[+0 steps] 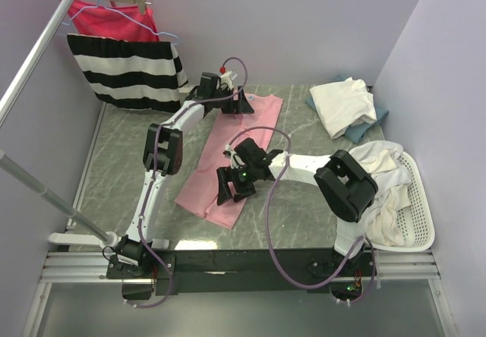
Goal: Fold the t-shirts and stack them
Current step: Rotate the tshirt 90 degrees
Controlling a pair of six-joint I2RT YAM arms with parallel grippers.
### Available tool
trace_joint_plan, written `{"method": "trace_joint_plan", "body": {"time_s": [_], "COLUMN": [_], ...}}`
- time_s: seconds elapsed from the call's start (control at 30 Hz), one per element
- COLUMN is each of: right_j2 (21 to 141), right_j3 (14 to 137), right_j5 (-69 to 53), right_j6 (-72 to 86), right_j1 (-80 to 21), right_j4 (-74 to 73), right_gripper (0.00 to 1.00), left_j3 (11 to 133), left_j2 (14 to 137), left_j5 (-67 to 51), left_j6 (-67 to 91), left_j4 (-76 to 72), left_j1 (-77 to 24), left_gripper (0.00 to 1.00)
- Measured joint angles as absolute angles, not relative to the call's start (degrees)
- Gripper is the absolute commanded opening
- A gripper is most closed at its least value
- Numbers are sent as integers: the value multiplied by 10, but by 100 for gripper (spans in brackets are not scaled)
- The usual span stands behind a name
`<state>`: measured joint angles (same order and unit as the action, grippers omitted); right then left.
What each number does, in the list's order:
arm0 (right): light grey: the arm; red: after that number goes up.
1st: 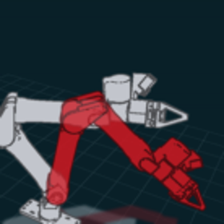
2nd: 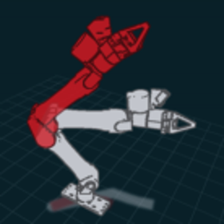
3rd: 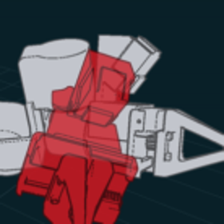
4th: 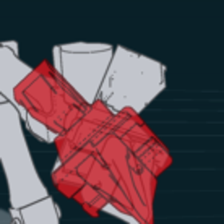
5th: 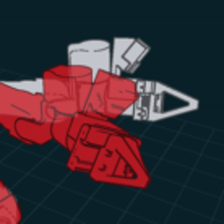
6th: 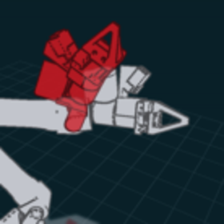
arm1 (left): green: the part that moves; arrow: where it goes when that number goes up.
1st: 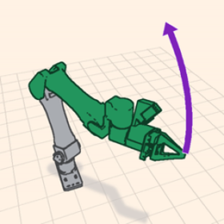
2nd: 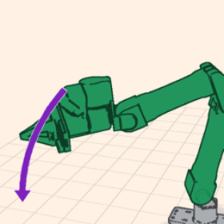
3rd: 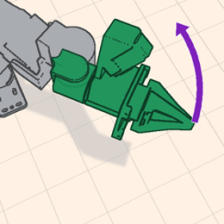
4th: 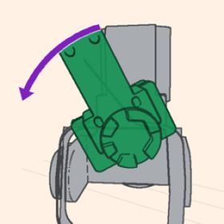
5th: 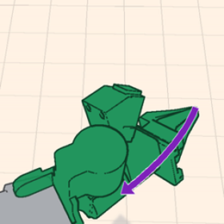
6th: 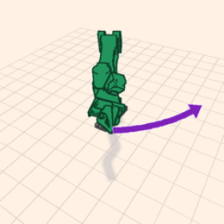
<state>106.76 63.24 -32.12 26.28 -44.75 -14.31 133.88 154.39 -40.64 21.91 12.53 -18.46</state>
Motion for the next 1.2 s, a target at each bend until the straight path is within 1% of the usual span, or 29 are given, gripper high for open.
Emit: {"method": "trace_joint_plan", "body": {"time_s": [0.13, 0.43, 0.57, 0.7, 0.77, 0.97, 1.1, 1.2], "right_j2": [1053, 955, 927, 897, 890, 833, 799, 799], "right_j3": [620, 543, 520, 496, 497, 517, 577, 617], "right_j5": [-284, -143, -104, -70, -46, -14, 4, 13], "right_j6": [275, 289, 289, 280, 274, 258, 247, 237], "right_j1": [-449, -447, -446, -446, -446, -439, -410, -373], "right_j4": [-148, -228, -247, -271, -299, -359, -345, -328], "right_gripper": [87, 88, 88, 88, 89, 89, 89, 89], "left_j3": [1323, 1294, 1294, 1301, 1311, 1319, 1243, 1201], "left_j2": [1535, 1513, 1513, 1513, 1513, 1506, 1439, 1375], "left_j5": [-390, -350, -348, -347, -344, -335, -319, -291], "left_j6": [218, 217, 217, 216, 209, 191, 187, 187], "left_j4": [115, 119, 119, 124, 135, 144, 151, 171], "left_j1": [-185, -185, -185, -186, -186, -183, -182, -184], "left_gripper": [89, 88, 90, 96, 99, 100, 99, 99]}}
